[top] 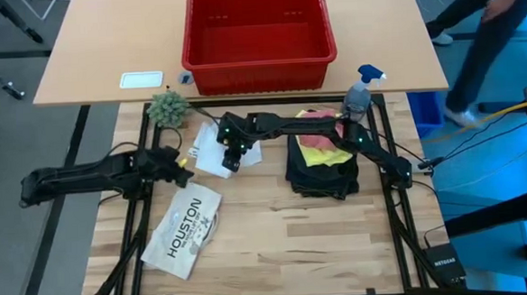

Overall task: Fold laundry
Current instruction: Fold the white panty

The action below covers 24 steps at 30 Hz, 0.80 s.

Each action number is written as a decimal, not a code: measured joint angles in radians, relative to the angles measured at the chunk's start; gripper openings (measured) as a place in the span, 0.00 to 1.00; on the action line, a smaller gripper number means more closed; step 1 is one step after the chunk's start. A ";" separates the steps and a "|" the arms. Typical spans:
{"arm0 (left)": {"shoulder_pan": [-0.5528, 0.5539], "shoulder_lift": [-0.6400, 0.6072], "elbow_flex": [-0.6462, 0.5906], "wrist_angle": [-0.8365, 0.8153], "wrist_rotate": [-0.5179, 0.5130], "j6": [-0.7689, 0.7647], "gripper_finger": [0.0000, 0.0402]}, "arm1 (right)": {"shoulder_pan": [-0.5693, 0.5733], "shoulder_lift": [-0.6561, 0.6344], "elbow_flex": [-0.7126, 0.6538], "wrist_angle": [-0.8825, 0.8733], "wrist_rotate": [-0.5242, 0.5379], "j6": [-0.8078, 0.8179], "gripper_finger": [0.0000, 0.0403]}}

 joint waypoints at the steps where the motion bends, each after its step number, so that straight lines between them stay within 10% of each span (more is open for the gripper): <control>1: 0.000 0.016 -0.007 0.038 -0.033 -0.012 0.12 | -0.003 0.000 0.000 -0.002 0.017 0.002 0.25; 14: -0.066 0.191 -0.075 0.200 0.206 -0.093 0.12 | -0.012 0.085 -0.007 -0.012 -0.008 0.148 0.08; 24: -0.138 0.211 -0.077 0.009 0.143 -0.143 0.12 | 0.077 0.081 -0.008 -0.417 -0.227 -0.006 0.01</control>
